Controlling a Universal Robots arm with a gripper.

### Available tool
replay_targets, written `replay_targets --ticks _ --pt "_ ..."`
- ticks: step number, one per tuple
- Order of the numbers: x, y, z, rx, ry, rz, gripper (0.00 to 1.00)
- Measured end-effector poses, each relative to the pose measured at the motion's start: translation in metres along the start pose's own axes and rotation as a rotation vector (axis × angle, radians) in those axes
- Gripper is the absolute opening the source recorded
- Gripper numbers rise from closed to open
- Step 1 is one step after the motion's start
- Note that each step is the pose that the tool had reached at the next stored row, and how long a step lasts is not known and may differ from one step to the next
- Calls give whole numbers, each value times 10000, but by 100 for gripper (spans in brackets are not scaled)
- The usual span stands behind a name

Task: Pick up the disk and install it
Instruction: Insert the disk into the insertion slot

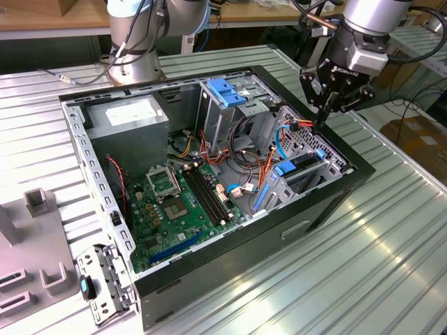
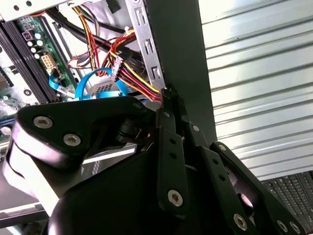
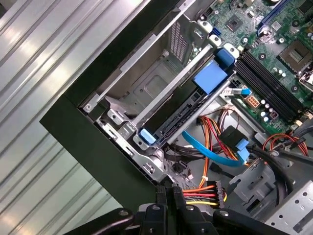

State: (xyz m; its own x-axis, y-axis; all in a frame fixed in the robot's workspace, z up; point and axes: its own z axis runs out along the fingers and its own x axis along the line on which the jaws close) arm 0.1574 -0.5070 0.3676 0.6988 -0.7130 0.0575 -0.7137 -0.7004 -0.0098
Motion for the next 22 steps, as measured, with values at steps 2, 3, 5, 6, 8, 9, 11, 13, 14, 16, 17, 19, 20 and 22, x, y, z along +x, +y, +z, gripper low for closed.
replay_targets --ticks 2,3,5,6,8,9,11,13,14,16,17,19,20,22 --pt "-9 10 0 -5 1 106 17" --pt "-9 10 0 -12 2 223 17" --pt "-11 12 0 -22 4 409 17" --pt "-13 15 0 -24 4 437 17" --pt "-29 34 -1 -27 5 476 17" --pt "-39 45 -1 -27 5 479 17" --pt "-86 95 -4 -28 6 513 17" --pt "-87 95 -3 -47 8 831 17" --pt "-87 95 -3 -58 11 1014 17" --pt "-87 95 -1 -80 14 1395 17" --pt "-87 95 0 -91 16 1577 17" --pt "-87 95 4 -113 24 1906 17" --pt "-87 95 6 -124 28 2058 17" --pt "-88 95 12 -151 38 2426 17"
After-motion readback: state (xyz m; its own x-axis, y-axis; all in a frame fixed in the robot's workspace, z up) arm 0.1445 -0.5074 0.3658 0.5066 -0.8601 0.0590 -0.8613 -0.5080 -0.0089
